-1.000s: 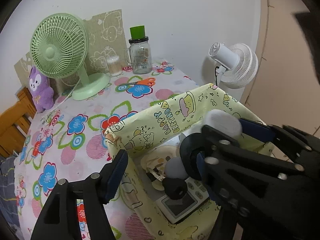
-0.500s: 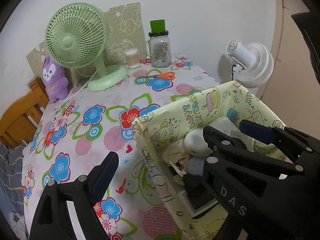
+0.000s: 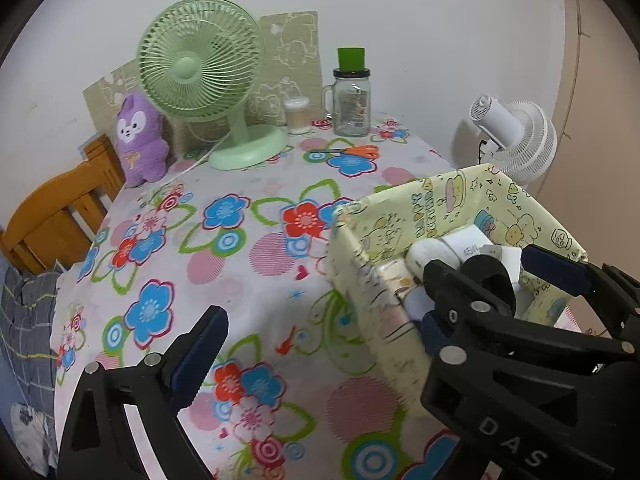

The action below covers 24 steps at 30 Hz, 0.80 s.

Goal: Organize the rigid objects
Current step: 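Withdraw both open tools up out of the yellow box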

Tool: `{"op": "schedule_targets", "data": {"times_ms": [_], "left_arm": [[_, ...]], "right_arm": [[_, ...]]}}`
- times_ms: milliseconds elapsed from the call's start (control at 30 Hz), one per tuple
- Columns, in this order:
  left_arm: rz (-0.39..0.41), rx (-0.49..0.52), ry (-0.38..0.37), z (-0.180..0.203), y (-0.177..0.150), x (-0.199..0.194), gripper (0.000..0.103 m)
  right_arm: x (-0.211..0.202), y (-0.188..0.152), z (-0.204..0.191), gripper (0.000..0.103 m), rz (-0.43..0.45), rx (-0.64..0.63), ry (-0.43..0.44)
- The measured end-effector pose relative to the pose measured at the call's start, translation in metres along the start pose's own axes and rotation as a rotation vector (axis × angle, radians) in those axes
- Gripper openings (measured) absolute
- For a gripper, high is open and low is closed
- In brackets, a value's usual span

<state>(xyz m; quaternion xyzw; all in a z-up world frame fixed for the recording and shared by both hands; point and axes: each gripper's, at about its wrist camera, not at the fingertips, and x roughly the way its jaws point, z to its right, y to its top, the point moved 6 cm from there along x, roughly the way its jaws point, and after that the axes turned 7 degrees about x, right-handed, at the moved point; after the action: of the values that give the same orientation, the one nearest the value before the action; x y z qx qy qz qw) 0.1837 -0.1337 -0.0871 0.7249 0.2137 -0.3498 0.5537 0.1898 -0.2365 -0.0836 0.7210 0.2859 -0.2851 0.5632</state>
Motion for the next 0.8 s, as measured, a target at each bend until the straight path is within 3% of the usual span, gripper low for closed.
{"op": "schedule_targets", "data": {"times_ms": [367, 500, 800], "left_arm": [[0.054, -0.007, 0.004, -0.024, -0.020, -0.031, 0.103], [0.063, -0.019, 0.003, -0.034, -0.029, -0.040, 0.103], [0.065, -0.062, 0.021, -0.062, -0.053, -0.055, 0.103]], "right_arm": [[-0.031, -0.018, -0.025, 0.090, 0.058, -0.012, -0.029], [-0.042, -0.024, -0.036, 0.098, 0.091, -0.019, -0.043], [-0.060, -0.041, -0.056, 0.100, 0.121, -0.031, -0.037]]}}
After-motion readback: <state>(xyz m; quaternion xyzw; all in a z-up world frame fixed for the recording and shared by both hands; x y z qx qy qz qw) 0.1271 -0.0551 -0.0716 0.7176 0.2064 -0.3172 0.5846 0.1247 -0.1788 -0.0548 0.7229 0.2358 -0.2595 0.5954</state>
